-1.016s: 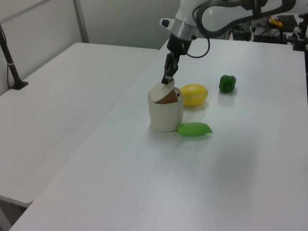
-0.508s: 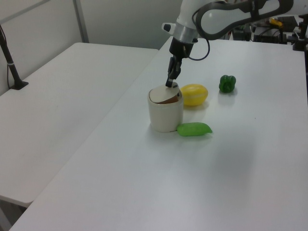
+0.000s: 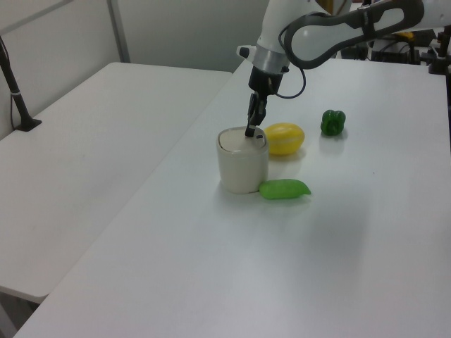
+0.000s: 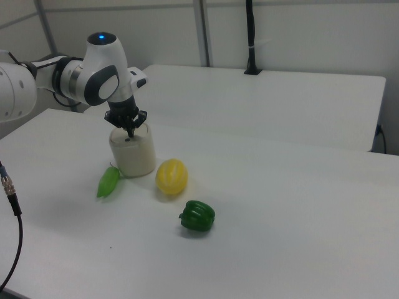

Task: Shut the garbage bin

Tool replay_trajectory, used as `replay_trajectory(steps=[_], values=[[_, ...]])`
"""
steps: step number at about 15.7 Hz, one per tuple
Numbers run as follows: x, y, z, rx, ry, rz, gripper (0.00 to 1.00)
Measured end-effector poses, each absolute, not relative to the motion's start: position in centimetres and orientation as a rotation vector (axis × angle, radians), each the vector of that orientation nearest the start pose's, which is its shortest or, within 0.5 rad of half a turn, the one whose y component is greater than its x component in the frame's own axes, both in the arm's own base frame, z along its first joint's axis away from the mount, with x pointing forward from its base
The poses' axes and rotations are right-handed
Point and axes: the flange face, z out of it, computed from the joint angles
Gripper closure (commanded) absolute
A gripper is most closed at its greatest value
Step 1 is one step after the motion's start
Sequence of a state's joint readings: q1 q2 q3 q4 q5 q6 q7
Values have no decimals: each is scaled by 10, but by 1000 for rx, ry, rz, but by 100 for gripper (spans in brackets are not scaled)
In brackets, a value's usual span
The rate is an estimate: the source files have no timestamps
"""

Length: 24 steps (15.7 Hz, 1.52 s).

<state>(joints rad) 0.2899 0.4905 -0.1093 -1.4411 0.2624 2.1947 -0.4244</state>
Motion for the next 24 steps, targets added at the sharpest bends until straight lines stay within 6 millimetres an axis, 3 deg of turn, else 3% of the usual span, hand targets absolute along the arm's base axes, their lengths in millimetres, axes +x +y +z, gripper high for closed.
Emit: replay_trajectory(steps=[10,13,16,21,24], values=[[707,154,439,-2874,-727,-433,100],[706,151,454,-2883,-645,-454,100],[697,144,481,-2889,-569,-422,100],[672,109,516,-2911,-436,-238,99],[658,68,530,-2992,-230,-109,96]])
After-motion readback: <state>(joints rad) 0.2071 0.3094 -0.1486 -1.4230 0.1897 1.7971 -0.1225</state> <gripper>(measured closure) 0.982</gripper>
